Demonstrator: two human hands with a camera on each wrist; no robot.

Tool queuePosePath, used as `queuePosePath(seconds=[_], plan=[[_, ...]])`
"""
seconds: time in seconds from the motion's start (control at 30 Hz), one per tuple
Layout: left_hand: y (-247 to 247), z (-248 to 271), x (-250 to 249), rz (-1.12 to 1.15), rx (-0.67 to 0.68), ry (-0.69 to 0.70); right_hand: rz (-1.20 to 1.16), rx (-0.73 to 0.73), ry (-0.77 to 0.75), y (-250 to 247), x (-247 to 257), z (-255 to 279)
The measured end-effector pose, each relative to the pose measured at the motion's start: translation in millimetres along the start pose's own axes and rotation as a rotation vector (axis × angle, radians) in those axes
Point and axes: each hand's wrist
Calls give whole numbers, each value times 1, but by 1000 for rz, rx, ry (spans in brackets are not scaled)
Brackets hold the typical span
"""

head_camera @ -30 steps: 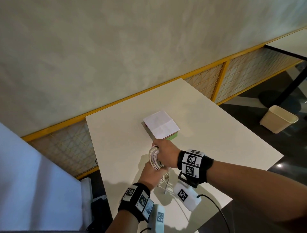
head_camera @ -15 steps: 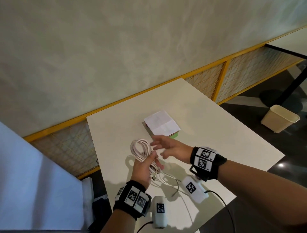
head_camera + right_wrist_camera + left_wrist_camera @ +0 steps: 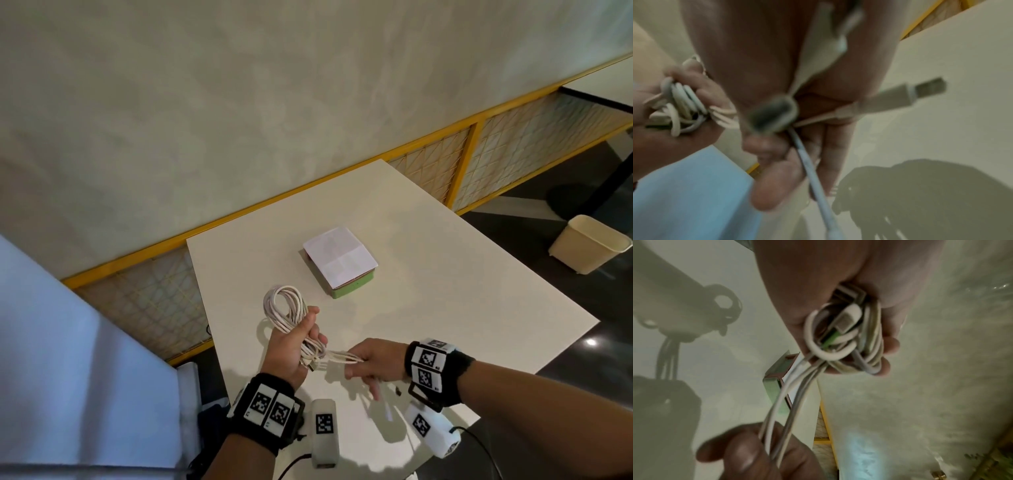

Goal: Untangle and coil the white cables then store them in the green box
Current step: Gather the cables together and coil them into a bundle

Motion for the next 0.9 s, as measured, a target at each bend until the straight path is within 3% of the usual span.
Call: queuePosePath(seconds=[0.13, 0.27, 0.4, 0.67, 0.73, 0.9], plan=[[-7, -4, 6, -75, -58, -23, 614, -113, 109, -18, 6, 10], [-18, -9, 14, -267, -59, -11, 869, -280, -7, -19, 21, 22], [-17, -5, 28, -578, 40, -3, 950, -226, -85, -17, 42, 27], [-2, 0, 40, -771, 357, -5, 1092, -124, -100, -10, 76, 23], [1, -2, 42, -813, 365, -10, 1060, -118, -62, -9, 79, 21], [4, -3, 51, -1012, 228, -25, 1020, -104, -67, -15, 88, 17]])
Point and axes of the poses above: each hand's wrist, its own z-axis away from the middle knuckle, its own y-axis out of the palm, x = y × z, and after that the axes turned 9 degrees about -z, right-handed
